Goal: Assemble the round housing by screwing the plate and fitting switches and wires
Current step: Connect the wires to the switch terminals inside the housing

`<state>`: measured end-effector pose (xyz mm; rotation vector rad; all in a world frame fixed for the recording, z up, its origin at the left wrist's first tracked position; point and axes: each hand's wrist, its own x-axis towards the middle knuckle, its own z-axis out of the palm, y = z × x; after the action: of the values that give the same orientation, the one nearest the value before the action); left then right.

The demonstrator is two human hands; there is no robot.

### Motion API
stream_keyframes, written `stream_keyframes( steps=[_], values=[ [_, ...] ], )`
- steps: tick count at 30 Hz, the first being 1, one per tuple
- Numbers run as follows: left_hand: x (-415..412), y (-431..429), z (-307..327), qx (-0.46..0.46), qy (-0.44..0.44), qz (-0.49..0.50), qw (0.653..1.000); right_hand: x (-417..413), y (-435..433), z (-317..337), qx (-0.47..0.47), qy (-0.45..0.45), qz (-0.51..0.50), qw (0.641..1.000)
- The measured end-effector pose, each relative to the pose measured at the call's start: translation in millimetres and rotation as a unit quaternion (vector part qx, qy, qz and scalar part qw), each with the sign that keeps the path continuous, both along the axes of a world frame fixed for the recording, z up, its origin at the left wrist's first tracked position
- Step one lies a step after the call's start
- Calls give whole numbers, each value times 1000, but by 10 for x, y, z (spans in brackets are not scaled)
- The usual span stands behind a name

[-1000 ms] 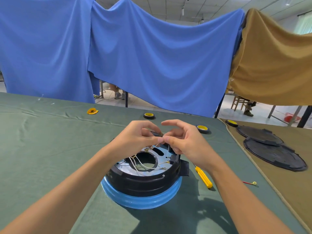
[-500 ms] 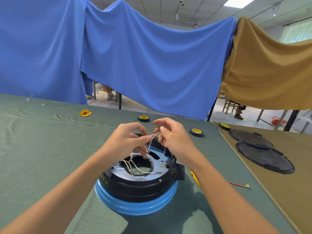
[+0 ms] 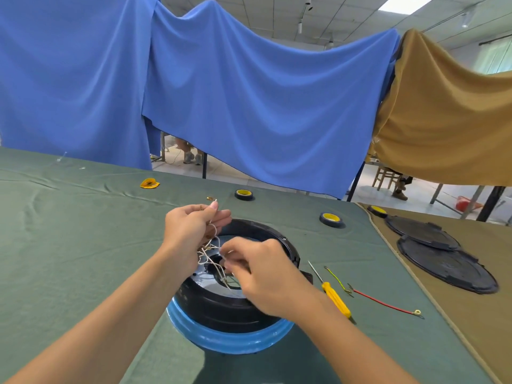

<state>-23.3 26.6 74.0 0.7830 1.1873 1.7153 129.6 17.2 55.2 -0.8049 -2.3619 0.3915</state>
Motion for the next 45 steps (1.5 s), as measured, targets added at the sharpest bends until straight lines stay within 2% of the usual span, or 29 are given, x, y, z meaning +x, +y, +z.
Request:
stream_keyframes(
  steps=[3,7,11,15,22,25,27,29,31,37,40,45],
  values=[
    [18,-5,-18,0,-29,-15,999,-66,-34,-39,6,-59,12,998],
    [32,-19,-20,17,7,-14,1000,-52,30,17,-67,-47,9,997],
    [19,-41,-9,33,105,21,994,-15,133,145,-119,73,-31,990],
    [92,-65,-23,54,189,22,980,-89,299,258,-161,239,-122,950],
    [73,-41,-31,24,223,0,975,-239,384,307,-302,327,-115,888],
    [-81,-28,-41,14,301,-23,953,-245,436,344,-343,349,-113,865],
    [-264,14,-52,2,347,5,938,-233,471,367,-374,364,-115,845],
    [-462,53,-68,-17,359,47,932,-238,491,374,-407,352,-124,834],
    [-603,94,-110,-38,357,69,931,-279,505,350,-430,310,-136,837],
    [-644,200,-341,-70,380,43,921,-492,609,237,-430,208,-183,859],
    [-609,246,-417,-67,357,21,932,-563,694,188,-416,149,-202,874],
    [-584,280,-519,-43,251,4,967,-637,765,129,-394,95,-211,889]
  ],
)
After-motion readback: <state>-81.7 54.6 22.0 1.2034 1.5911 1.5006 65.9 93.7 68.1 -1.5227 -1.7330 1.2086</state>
